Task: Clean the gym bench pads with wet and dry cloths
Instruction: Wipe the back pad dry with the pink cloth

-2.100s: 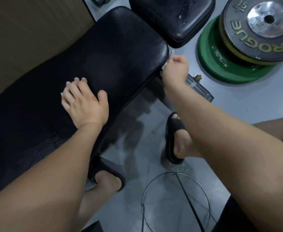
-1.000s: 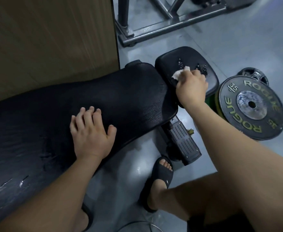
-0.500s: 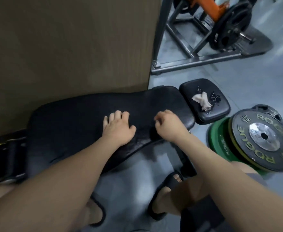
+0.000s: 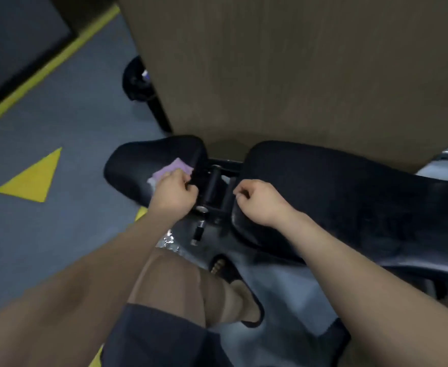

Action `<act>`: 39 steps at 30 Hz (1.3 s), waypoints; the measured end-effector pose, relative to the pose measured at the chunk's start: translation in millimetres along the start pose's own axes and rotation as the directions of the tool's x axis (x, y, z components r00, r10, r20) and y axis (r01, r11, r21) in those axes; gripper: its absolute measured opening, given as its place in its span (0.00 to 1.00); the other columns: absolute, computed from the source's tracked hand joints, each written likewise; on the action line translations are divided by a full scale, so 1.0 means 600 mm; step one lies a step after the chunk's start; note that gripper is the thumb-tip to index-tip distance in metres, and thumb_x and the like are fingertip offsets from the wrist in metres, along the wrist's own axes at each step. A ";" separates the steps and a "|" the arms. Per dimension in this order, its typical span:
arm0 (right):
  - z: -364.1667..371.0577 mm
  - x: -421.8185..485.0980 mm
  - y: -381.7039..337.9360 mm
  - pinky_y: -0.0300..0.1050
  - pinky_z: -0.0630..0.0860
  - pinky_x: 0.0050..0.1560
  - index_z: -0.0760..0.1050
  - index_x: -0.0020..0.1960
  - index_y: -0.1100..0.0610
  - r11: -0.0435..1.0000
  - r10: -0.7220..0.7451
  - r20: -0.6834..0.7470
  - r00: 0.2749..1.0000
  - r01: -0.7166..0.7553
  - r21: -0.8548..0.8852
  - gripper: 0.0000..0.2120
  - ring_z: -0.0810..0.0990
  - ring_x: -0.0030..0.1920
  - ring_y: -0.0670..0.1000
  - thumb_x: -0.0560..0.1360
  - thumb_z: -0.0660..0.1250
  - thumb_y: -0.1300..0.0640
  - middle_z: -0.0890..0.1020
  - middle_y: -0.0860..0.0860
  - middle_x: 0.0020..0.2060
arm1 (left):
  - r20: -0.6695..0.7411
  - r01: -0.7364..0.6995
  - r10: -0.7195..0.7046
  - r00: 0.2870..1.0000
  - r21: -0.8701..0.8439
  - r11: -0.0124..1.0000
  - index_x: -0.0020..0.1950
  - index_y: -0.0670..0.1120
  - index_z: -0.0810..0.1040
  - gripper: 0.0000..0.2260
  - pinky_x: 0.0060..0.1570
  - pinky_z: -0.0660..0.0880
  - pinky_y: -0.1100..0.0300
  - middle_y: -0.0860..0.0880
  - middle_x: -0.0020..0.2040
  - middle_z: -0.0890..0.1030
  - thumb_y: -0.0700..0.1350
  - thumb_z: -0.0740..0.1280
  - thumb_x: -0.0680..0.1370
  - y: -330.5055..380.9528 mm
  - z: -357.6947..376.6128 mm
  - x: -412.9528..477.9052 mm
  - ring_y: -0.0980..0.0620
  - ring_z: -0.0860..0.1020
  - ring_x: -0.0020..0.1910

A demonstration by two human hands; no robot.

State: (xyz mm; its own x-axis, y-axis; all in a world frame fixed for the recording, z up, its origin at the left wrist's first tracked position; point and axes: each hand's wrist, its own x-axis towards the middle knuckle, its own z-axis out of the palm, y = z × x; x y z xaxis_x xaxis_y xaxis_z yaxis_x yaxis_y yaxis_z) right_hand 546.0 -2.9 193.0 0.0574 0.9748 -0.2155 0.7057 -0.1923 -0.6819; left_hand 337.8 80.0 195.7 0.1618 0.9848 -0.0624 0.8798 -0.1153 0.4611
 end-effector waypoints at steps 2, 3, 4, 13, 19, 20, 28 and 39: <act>0.029 0.032 -0.019 0.43 0.75 0.54 0.80 0.58 0.53 1.000 -0.011 0.043 0.999 0.011 -0.004 0.11 0.79 0.54 0.52 0.81 0.60 0.55 0.79 0.51 0.58 | -0.043 0.072 -0.073 0.996 -0.010 0.997 0.50 0.40 0.80 0.07 0.61 0.72 0.49 0.38 0.52 0.80 0.39 0.64 0.76 -0.056 -0.012 0.029 0.36 0.76 0.57; 0.040 0.045 -0.023 0.45 0.77 0.54 0.79 0.58 0.52 1.000 -0.007 0.063 0.998 0.007 -0.004 0.11 0.79 0.54 0.51 0.81 0.60 0.55 0.79 0.50 0.57 | -0.059 0.104 -0.104 0.993 -0.006 0.995 0.49 0.41 0.80 0.06 0.60 0.73 0.47 0.38 0.52 0.79 0.39 0.63 0.77 -0.077 -0.012 0.046 0.35 0.76 0.55; 0.049 0.057 -0.025 0.46 0.79 0.54 0.79 0.58 0.52 1.000 -0.004 0.080 0.997 0.005 -0.005 0.11 0.80 0.53 0.51 0.81 0.59 0.55 0.79 0.50 0.57 | -0.075 0.119 -0.119 0.990 0.001 0.993 0.48 0.41 0.79 0.06 0.59 0.73 0.47 0.38 0.51 0.79 0.39 0.62 0.78 -0.093 -0.009 0.063 0.35 0.76 0.54; 0.062 0.103 0.028 0.39 0.72 0.53 0.80 0.56 0.50 1.000 0.017 0.038 0.999 -0.016 -0.025 0.10 0.78 0.54 0.49 0.81 0.61 0.56 0.79 0.49 0.56 | 0.084 0.254 -0.287 0.954 0.279 0.926 0.67 0.49 0.76 0.17 0.62 0.68 0.45 0.42 0.67 0.72 0.55 0.64 0.81 -0.108 0.023 0.189 0.40 0.66 0.69; 0.019 0.051 0.056 0.37 0.71 0.49 0.80 0.52 0.52 0.997 0.069 -0.011 0.998 -0.068 0.048 0.08 0.79 0.52 0.49 0.80 0.62 0.56 0.81 0.47 0.51 | 0.175 0.109 -0.102 0.979 -0.032 0.994 0.44 0.47 0.74 0.09 0.40 0.75 0.58 0.50 0.40 0.78 0.50 0.71 0.77 -0.056 0.002 0.136 0.49 0.79 0.46; 0.007 0.038 0.060 0.35 0.71 0.45 0.81 0.52 0.52 0.993 0.083 -0.014 0.996 -0.082 0.088 0.09 0.79 0.50 0.48 0.81 0.62 0.56 0.82 0.45 0.50 | 0.187 0.089 -0.062 0.980 -0.136 0.987 0.45 0.45 0.73 0.10 0.33 0.72 0.61 0.51 0.37 0.77 0.47 0.71 0.78 -0.035 -0.002 0.111 0.53 0.78 0.39; -0.071 -0.074 0.103 0.48 0.79 0.59 0.83 0.48 0.43 0.851 0.126 0.042 0.991 -0.130 0.509 0.17 0.83 0.50 0.46 0.71 0.69 0.32 0.85 0.41 0.45 | 0.367 0.094 0.229 0.902 -0.683 0.724 0.47 0.49 0.73 0.06 0.34 0.68 0.58 0.51 0.34 0.74 0.40 0.66 0.81 0.107 0.036 -0.076 0.50 0.72 0.34; -0.089 -0.113 0.121 0.51 0.78 0.55 0.78 0.61 0.60 0.431 0.008 0.248 0.969 -0.227 0.873 0.18 0.82 0.48 0.55 0.72 0.75 0.65 0.84 0.58 0.49 | 0.405 0.296 0.154 0.901 -0.835 0.464 0.61 0.39 0.75 0.10 0.50 0.81 0.54 0.41 0.50 0.85 0.31 0.59 0.83 0.187 0.069 -0.183 0.46 0.84 0.47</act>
State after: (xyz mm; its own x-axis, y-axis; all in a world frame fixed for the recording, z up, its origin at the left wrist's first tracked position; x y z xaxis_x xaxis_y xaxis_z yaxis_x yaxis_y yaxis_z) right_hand 630.9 -76.9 195.3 -0.1136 0.9149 -0.3874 -0.3252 -0.4027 -0.8556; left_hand 437.3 -46.3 217.5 0.4619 0.8176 -0.3438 0.0832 0.3459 0.9346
